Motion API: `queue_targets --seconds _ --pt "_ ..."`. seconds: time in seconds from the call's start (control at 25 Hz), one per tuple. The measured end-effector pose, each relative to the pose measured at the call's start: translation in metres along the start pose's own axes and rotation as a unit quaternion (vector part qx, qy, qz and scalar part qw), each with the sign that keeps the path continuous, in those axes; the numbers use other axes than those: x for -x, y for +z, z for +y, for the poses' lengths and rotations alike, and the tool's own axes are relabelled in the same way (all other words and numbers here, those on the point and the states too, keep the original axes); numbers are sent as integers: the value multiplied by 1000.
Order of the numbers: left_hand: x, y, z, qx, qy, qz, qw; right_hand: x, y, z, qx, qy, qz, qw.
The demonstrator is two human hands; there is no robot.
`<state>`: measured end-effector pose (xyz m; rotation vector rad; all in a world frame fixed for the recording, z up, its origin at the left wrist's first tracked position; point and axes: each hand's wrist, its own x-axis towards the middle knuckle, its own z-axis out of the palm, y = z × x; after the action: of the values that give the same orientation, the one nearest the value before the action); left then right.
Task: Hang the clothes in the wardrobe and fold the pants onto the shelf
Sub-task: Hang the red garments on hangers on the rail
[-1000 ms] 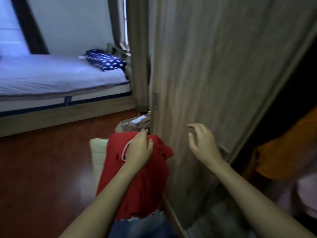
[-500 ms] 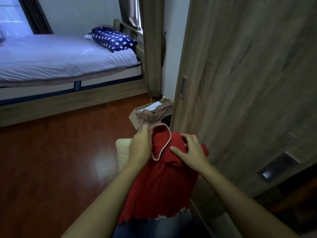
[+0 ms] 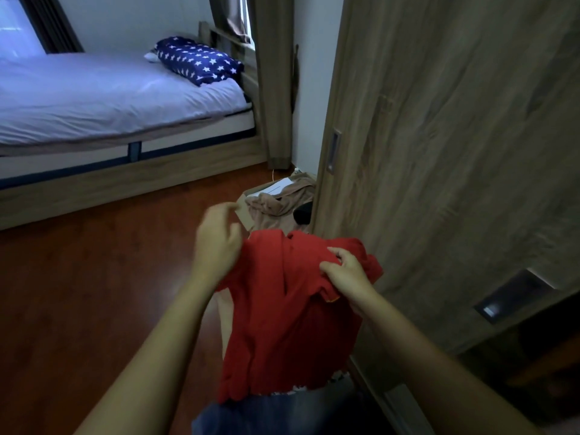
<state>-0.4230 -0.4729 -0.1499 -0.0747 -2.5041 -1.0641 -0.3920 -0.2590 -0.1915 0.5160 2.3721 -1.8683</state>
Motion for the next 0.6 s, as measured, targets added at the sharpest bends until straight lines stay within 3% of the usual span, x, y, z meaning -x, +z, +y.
queue_targets --seconds 0.08,0.16,0.24,0.36,0.6 --pt "11 33 2 -67 45 -148 986 4 0 -10 -63 23 -1 998" --pt "26 62 -15 -228 34 -212 950 8 -11 -24 -153 34 9 988" --pt "34 72 -30 -285 44 -200 936 13 -31 -43 -227 13 39 973" --pt "24 71 -33 -262 49 -204 942 20 -73 -83 -269 -45 101 957" --pt "22 58 -21 -237 -11 -241 941 60 -142 -160 -176 -211 172 946"
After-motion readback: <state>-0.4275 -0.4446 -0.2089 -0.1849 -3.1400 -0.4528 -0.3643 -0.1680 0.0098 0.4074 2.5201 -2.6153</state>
